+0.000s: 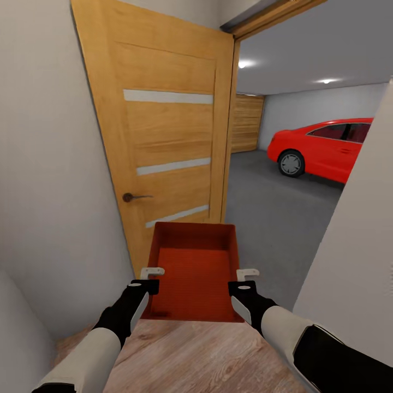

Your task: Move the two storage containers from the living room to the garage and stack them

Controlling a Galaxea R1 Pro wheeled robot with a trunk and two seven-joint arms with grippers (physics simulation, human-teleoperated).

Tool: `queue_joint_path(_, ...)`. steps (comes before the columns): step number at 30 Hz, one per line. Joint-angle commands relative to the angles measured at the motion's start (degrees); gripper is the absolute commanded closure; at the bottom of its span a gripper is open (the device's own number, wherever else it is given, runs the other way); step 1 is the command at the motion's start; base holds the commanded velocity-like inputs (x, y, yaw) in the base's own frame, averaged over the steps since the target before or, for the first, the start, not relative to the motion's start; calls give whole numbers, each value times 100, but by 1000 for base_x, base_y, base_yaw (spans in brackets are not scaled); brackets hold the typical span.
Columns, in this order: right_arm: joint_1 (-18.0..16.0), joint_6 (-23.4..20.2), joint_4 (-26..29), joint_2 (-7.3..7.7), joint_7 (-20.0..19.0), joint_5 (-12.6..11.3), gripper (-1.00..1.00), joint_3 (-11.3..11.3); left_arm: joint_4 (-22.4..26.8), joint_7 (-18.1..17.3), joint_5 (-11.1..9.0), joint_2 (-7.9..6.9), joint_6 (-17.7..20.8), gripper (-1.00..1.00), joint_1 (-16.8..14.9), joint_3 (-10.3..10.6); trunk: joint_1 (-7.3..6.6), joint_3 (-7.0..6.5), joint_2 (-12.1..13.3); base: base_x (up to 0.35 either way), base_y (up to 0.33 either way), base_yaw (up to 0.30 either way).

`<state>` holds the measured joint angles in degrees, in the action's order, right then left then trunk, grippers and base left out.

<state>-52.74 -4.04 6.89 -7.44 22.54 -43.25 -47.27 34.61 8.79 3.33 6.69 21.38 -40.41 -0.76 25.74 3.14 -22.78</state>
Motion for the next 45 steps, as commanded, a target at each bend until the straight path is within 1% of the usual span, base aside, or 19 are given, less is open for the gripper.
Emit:
queue_joint_path(1,-8,9,189,-3,13,133,100,-292,-3,-2,-43,88,270,100,-2,-2,4,13,-14,20,30,-261)
queue_joint_path(15,-8,9,189,-3,13,141,100,-292,-5,-9,-43,87,270,100,-2,-1,4,13,-14,2,3,-278)
queue_joint_path(19,-8,9,189,-3,13,141,100,-292,-19,-9,-43,87,270,100,-2,2,4,13,-14,25,15,-133)
queue_joint_path(35,-8,9,189,-1,13,141,100,-292,-42,-18,-42,87,261,100,-2,5,4,13,-14,240,183,-4)
queue_joint_path(45,-8,9,189,6,13,141,100,-292,-42,-18,-40,87,261,100,-2,5,4,13,-14,161,97,-215)
